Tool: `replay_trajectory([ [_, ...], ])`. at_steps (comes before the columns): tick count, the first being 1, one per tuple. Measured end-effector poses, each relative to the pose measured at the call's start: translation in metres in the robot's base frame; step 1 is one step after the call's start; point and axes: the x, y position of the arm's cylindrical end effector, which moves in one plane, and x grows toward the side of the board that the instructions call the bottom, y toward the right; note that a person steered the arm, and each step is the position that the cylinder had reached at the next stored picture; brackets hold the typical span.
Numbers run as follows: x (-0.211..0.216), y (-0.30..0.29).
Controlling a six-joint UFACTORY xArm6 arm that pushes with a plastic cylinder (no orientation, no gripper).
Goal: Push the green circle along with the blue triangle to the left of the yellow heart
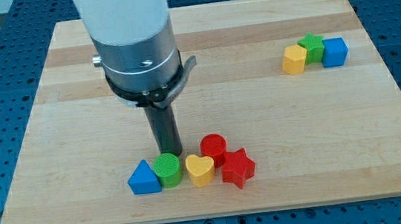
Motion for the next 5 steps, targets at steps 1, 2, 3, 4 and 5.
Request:
replay_trajectory([
  [1, -0.0005, 0.0001],
  [2, -0.0005, 0.0001],
  [3, 0.0036, -0.0002],
  [4, 0.0038, -0.0002],
  [5, 0.0047, -0.0002],
])
